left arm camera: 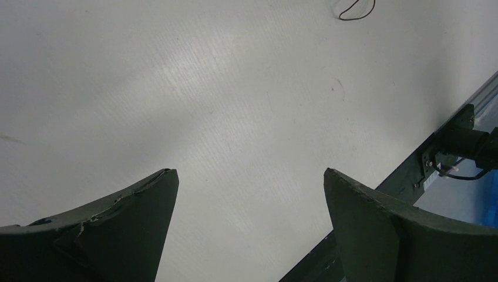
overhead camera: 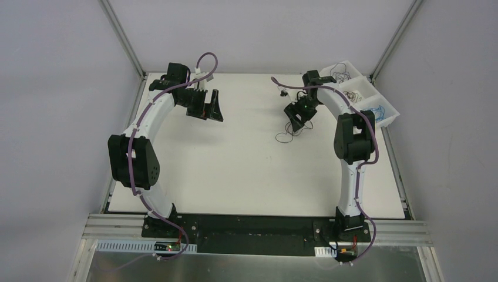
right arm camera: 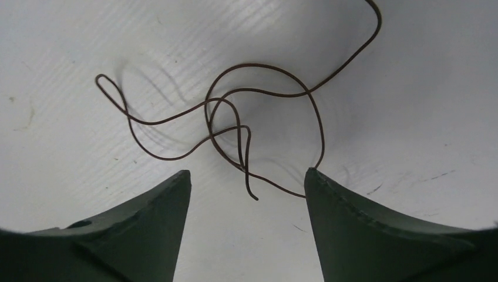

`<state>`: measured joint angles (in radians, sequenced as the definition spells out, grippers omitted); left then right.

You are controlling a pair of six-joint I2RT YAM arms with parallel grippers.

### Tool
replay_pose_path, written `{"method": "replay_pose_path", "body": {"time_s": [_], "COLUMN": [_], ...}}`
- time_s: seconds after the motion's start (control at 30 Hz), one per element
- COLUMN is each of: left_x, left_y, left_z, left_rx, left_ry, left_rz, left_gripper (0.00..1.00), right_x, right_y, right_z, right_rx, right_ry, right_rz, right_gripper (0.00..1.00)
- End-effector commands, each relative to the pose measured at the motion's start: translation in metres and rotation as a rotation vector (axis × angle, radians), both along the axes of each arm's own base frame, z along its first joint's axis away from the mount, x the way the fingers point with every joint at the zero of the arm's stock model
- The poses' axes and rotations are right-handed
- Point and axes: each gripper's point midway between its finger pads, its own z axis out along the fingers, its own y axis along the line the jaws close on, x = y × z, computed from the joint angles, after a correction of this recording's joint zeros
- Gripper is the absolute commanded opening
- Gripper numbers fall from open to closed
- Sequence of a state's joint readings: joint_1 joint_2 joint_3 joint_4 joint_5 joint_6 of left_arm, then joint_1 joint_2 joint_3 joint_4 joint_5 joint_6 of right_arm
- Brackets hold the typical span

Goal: Untangle the cables

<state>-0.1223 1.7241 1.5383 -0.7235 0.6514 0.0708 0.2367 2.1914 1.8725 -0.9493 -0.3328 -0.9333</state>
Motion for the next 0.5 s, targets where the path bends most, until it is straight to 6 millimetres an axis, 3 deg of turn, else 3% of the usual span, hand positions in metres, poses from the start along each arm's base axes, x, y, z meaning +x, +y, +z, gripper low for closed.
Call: {"method": "replay_pose_path", "body": {"time_s": [0.0, 0.17, 0.4, 0.47], "left_x": [0.000, 0.000, 0.003, 0.003], "left_y": [0.004, 0.004, 0.003, 0.003], "left_z": [0.011, 0.009, 0.008, 0.008], "left_rx": [-0.011, -0.011, -0.013, -0.013], "left_ry": [-0.020, -0.013, -0.007, -0.005], "left_rz": [-0.006, -0.007, -0.006, -0.005], "left_gripper": [0.99, 0.99, 0.99, 0.99], "right_x": [0.010, 0.014, 0.019, 0.024], "right_y": [-0.009, -0.019, -0.004, 0.002], "right_z": [0.008, 0.008, -0.006, -0.010], "right_rx": [-0.044, -0.073, 0.002, 0.015], "right_ry": [-0.068, -0.122, -0.057, -0.041], "right_rz": [-0.034, -0.065, -0.122, -0.150], "right_gripper": [0.80, 0.99, 0.99, 0.94]}}
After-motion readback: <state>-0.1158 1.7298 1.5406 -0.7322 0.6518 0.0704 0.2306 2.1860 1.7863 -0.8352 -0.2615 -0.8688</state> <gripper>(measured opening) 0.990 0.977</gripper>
